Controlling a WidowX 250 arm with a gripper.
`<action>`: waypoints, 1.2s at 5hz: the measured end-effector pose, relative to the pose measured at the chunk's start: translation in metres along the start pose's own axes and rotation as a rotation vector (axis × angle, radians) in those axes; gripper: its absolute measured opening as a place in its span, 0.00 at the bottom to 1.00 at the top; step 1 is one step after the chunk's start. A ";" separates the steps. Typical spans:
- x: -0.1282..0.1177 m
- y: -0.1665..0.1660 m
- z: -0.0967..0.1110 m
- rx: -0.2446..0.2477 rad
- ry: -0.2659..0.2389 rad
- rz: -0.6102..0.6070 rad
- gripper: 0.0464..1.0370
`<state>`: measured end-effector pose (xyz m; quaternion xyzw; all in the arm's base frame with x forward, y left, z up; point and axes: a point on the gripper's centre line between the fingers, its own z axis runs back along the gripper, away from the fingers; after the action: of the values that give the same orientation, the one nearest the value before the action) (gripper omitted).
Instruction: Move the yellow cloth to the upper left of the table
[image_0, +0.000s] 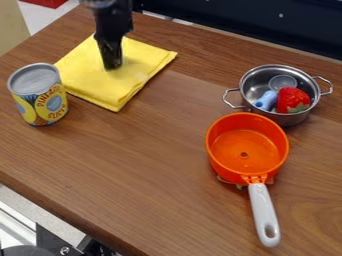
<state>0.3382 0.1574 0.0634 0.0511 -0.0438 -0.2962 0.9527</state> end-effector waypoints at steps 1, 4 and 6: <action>0.002 0.000 0.013 -0.010 -0.010 0.019 0.14; 0.022 -0.046 0.056 -0.030 -0.073 -0.040 0.93; 0.039 -0.124 0.076 -0.071 -0.097 -0.252 0.96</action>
<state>0.2919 0.0286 0.1252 0.0082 -0.0723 -0.4169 0.9060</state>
